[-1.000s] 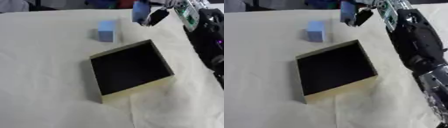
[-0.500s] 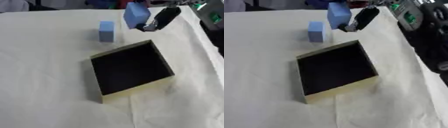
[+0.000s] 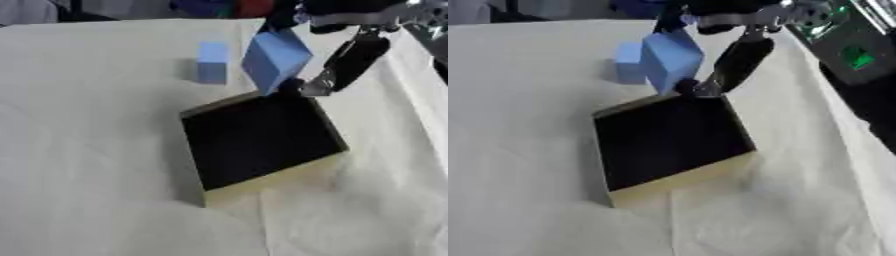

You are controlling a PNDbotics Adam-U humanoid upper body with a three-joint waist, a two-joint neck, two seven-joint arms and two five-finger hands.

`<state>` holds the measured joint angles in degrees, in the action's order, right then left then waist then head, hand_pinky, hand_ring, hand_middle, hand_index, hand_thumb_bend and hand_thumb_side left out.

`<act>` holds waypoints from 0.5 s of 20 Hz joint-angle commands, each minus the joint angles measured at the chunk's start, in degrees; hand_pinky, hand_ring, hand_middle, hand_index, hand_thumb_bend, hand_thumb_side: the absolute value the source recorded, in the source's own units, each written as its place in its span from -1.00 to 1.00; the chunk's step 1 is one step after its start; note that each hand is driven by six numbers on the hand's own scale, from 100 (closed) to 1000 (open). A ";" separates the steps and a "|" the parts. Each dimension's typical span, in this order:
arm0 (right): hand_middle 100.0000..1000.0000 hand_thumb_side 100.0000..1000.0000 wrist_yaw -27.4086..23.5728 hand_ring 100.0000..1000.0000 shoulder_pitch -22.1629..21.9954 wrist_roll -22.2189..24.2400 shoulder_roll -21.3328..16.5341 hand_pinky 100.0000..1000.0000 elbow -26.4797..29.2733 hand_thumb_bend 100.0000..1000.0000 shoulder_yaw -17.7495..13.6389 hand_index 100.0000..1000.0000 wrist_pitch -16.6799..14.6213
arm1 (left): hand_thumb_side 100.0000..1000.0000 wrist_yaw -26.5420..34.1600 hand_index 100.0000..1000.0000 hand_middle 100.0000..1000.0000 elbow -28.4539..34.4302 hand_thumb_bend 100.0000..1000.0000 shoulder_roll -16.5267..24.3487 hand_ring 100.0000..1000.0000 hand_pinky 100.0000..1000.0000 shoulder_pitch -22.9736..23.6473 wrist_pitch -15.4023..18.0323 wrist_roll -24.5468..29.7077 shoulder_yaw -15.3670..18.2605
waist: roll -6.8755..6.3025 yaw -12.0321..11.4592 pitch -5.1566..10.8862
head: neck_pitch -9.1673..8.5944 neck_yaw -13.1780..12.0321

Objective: Pick up objects on the table and place them in the box.

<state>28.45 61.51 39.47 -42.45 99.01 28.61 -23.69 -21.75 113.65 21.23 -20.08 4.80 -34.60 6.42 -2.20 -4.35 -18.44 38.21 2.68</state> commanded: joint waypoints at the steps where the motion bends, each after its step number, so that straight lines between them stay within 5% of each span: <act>1: -0.16 -0.08 -1.37 0.27 0.20 0.59 -1.95 0.49 2.91 -1.00 0.00 0.40 0.97 | 0.44 -0.21 0.73 0.39 0.94 -0.89 1.31 0.32 0.48 -0.39 0.12 0.27 0.37 | -0.07 -0.15 1.28 | -0.14 0.01; 10: -0.16 -0.02 0.94 0.26 -1.27 -0.20 -0.82 0.48 0.89 -1.00 2.63 0.40 1.50 | 0.45 -0.03 0.73 0.39 0.94 -0.90 0.95 0.32 0.48 -0.36 0.15 0.47 0.17 | -0.10 -0.63 1.01 | 0.12 0.09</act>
<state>28.65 59.45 39.71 -42.68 100.02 31.49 -22.27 -21.72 113.65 21.22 -20.08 4.97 -34.35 6.38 -2.28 -4.87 -18.44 38.22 2.72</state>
